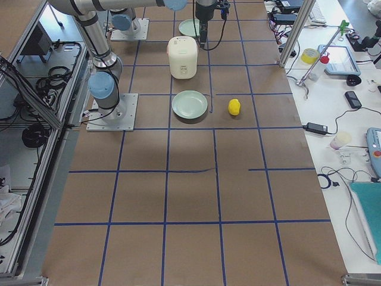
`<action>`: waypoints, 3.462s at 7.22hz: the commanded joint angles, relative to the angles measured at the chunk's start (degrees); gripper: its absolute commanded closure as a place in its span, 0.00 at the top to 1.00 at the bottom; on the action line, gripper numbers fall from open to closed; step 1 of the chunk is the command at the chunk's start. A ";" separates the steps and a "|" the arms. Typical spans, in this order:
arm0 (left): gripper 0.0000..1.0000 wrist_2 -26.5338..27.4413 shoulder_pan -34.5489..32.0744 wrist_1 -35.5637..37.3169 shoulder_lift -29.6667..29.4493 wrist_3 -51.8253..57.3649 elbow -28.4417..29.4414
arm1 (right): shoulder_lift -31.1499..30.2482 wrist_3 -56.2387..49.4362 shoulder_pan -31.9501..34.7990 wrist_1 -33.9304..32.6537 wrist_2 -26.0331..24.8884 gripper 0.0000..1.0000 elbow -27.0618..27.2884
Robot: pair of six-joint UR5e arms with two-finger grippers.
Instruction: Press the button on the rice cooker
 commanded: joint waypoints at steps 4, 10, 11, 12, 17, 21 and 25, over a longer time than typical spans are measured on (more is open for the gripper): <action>1.00 0.00 0.00 0.00 0.00 0.00 0.00 | 0.95 4.39 9.35 1.65 1.71 0.00 1.70; 1.00 0.00 0.00 0.00 0.00 0.00 0.00 | 1.91 5.18 13.41 -4.11 5.49 0.00 12.40; 1.00 0.00 0.00 0.00 0.00 0.00 0.00 | 1.92 5.27 13.50 -5.62 5.49 0.00 13.91; 1.00 0.00 0.00 0.00 0.00 0.00 0.00 | 2.00 5.35 13.58 -6.16 5.58 0.00 14.27; 1.00 0.00 0.00 0.00 0.00 0.00 0.00 | 4.46 5.35 13.94 -7.66 6.19 0.00 14.80; 1.00 0.00 0.00 0.00 0.00 0.00 0.00 | 5.08 4.74 14.02 -8.36 6.19 0.00 16.03; 1.00 0.00 0.00 0.00 0.00 0.00 0.00 | 6.04 4.57 14.02 -10.21 6.11 0.00 17.00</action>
